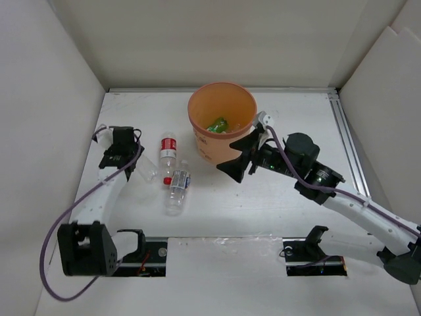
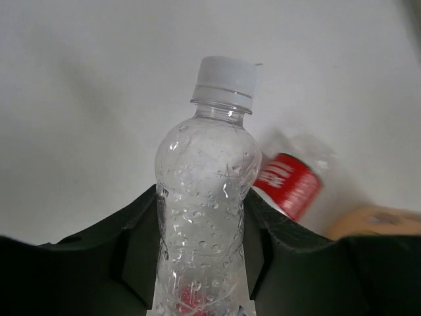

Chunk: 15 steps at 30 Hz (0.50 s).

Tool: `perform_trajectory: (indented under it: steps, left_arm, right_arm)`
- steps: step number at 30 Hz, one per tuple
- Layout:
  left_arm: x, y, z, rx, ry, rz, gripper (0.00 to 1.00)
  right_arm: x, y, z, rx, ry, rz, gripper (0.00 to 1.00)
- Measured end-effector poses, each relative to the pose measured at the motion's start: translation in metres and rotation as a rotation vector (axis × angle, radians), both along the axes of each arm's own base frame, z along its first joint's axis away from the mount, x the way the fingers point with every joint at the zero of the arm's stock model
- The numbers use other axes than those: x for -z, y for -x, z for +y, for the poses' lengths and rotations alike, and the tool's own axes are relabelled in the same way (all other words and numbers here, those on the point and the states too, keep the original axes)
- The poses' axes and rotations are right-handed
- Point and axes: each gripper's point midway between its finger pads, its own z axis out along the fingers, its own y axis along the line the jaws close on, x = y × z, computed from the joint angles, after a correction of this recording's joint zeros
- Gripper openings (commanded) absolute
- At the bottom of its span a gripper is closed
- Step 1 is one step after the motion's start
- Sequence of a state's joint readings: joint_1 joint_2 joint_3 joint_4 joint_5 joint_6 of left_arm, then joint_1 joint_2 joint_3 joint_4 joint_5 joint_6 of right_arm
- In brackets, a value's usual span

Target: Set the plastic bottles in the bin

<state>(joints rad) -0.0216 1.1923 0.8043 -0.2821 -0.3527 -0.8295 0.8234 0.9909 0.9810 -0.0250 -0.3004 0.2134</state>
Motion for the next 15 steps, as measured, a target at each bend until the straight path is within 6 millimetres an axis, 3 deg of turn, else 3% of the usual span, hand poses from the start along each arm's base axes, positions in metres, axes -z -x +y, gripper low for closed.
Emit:
perform_trajectory:
  steps: [5, 7, 11, 15]
  left_arm:
    - [-0.101, -0.010, -0.037, 0.190, 0.027, -0.290, 0.00]
    - [-0.128, -0.011, -0.055, 0.286, 0.042, -0.369, 0.00]
    - [-0.159, -0.009, -0.095, 0.512, 0.102, -0.474, 0.00]
    - [-0.186, -0.001, -0.123, 0.682, 0.146, -0.578, 0.00]
  right_arm:
    - [-0.008, -0.002, 0.031, -0.058, 0.003, 0.001, 1.00]
    - [-0.008, -0.006, 0.047, -0.079, 0.009, 0.005, 1.00]
    - [-0.003, -0.017, 0.079, -0.123, 0.014, 0.021, 1.00]
    - [0.012, -0.028, 0.106, -0.151, 0.012, 0.080, 1.00]
